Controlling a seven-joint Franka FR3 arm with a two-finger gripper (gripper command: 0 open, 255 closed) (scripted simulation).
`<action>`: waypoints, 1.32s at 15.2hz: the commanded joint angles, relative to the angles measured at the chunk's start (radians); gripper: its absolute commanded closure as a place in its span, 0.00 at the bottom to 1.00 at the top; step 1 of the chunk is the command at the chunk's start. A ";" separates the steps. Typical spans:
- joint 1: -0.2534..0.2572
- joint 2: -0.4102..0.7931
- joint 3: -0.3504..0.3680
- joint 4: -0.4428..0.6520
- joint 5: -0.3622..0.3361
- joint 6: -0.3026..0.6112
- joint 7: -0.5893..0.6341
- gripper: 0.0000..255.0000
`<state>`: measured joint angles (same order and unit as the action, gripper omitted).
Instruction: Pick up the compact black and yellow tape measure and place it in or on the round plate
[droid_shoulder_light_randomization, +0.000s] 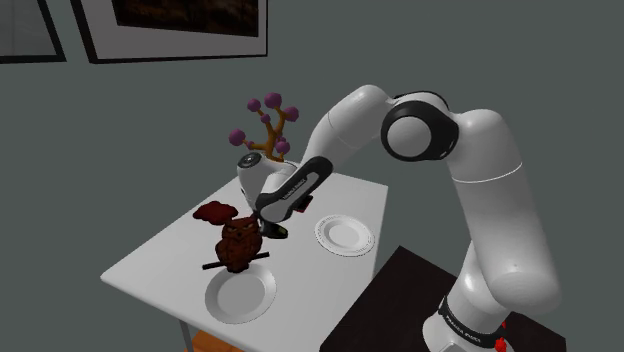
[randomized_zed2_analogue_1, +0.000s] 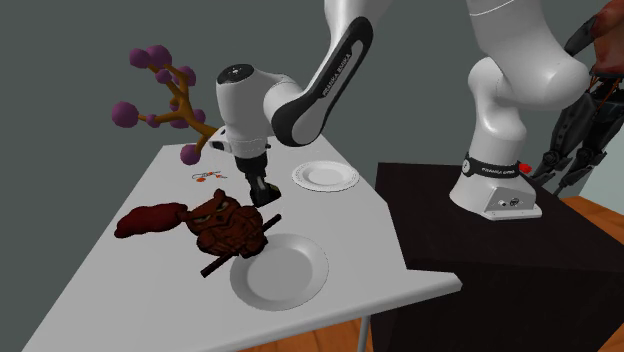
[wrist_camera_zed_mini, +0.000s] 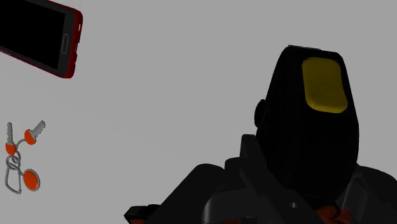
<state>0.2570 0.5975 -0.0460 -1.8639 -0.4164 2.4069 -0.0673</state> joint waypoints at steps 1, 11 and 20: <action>-0.001 -0.020 0.003 -0.001 0.005 -0.018 -0.008 1.00; -0.006 -0.115 0.015 -0.003 0.029 -0.107 -0.046 1.00; -0.084 -0.320 -0.037 -0.320 -0.021 0.035 -0.104 1.00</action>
<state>0.1837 0.2986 -0.0749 -2.1456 -0.4290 2.4193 -0.1646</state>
